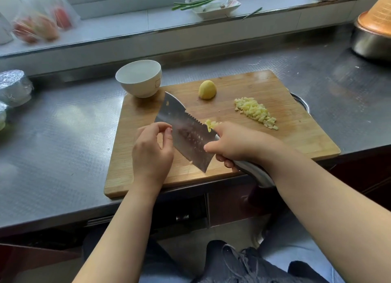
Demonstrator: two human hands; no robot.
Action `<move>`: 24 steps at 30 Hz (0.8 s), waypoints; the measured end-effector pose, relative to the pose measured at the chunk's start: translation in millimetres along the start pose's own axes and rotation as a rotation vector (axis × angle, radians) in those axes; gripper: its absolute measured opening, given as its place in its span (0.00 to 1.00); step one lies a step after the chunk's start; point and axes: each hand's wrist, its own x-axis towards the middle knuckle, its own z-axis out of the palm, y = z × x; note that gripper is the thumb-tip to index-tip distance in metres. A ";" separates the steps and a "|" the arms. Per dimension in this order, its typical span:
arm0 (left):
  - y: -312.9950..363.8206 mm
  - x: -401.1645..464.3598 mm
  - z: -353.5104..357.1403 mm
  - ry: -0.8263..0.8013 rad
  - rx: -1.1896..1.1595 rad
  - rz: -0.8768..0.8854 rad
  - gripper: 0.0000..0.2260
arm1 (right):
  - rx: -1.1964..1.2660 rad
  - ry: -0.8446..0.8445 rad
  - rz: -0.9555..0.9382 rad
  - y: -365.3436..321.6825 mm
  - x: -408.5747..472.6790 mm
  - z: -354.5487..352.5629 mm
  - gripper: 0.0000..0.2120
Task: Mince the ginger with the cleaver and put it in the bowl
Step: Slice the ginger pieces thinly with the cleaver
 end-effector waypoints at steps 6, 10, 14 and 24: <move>9.0 12.5 10.1 -0.159 0.036 0.009 0.07 | -0.027 0.084 0.087 18.3 -5.8 -43.6 0.05; 21.2 25.6 20.9 -0.215 0.059 0.030 0.08 | -0.058 0.171 0.139 31.2 -7.4 -73.9 0.03; 32.6 37.2 28.6 -0.238 0.096 0.053 0.08 | -0.045 0.248 0.186 46.7 -8.7 -98.7 0.05; 40.6 41.1 45.7 -0.244 0.053 0.122 0.08 | -0.015 0.299 0.147 58.5 -13.6 -106.8 0.03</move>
